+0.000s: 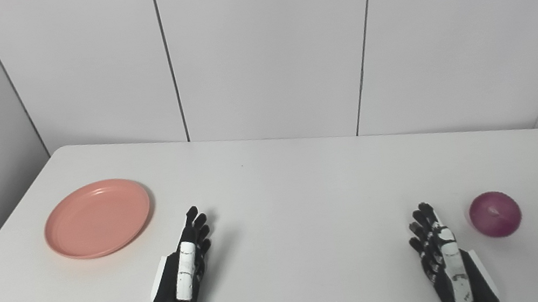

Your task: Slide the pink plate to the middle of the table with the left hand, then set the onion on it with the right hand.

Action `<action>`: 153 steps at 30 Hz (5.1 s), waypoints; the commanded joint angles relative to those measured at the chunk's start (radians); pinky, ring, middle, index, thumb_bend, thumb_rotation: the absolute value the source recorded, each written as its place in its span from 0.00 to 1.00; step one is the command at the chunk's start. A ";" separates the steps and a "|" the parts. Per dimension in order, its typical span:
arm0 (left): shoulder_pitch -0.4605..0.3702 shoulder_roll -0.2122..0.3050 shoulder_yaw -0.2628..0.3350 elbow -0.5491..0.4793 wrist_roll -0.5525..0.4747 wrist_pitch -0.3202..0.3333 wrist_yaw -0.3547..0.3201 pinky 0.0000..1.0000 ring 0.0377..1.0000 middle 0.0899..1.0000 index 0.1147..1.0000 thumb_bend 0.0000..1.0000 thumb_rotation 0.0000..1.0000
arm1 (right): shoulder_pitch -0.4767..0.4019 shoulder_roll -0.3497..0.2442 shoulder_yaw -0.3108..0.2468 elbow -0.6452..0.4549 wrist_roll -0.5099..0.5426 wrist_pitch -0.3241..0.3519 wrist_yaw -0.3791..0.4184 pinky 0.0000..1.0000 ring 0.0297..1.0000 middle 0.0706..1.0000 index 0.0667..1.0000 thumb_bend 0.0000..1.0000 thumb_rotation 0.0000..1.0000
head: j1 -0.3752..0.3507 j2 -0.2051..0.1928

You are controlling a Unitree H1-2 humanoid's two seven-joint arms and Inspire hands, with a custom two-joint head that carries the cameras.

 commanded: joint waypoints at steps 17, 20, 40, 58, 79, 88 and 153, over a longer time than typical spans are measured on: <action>0.006 -0.042 -0.010 0.062 0.044 -0.101 0.007 1.00 1.00 1.00 1.00 0.81 1.00 | 0.018 -0.024 -0.035 0.079 0.011 -0.047 0.034 1.00 1.00 1.00 1.00 0.89 1.00 | 0.021 -0.056; 0.007 -0.041 -0.006 0.060 0.030 -0.100 0.001 1.00 1.00 1.00 1.00 0.80 1.00 | 0.018 -0.019 -0.035 0.076 0.016 -0.044 0.034 1.00 1.00 1.00 1.00 0.89 1.00 | 0.016 -0.055; -0.131 0.086 0.108 -0.095 -0.168 0.060 -0.145 1.00 0.96 0.96 1.00 0.95 1.00 | 0.009 0.015 -0.021 0.074 -0.010 -0.056 0.023 1.00 1.00 1.00 1.00 0.84 1.00 | -0.022 -0.060; -0.452 0.300 0.236 -0.036 -0.243 0.080 -0.207 0.88 0.85 0.83 0.82 1.00 1.00 | 0.010 0.018 -0.020 0.077 -0.012 -0.055 0.025 1.00 1.00 1.00 1.00 0.86 1.00 | -0.012 -0.072; -0.632 0.582 0.392 0.350 -0.227 -0.022 -0.214 0.84 0.83 0.82 0.86 1.00 0.99 | 0.003 0.009 -0.023 0.090 -0.003 -0.046 0.034 1.00 1.00 1.00 1.00 0.87 1.00 | 0.009 -0.070; -0.662 0.602 0.439 0.568 -0.249 -0.054 -0.195 0.90 0.88 0.87 0.89 0.97 1.00 | 0.005 0.004 -0.023 0.083 -0.003 -0.033 0.033 1.00 1.00 1.00 1.00 0.86 1.00 | 0.017 -0.063; -0.579 0.496 0.440 0.849 -0.408 -0.077 -0.308 0.86 0.84 0.84 0.90 0.93 0.99 | 0.019 -0.016 -0.015 0.025 0.002 0.000 0.022 1.00 1.00 0.99 1.00 0.86 1.00 | 0.005 -0.002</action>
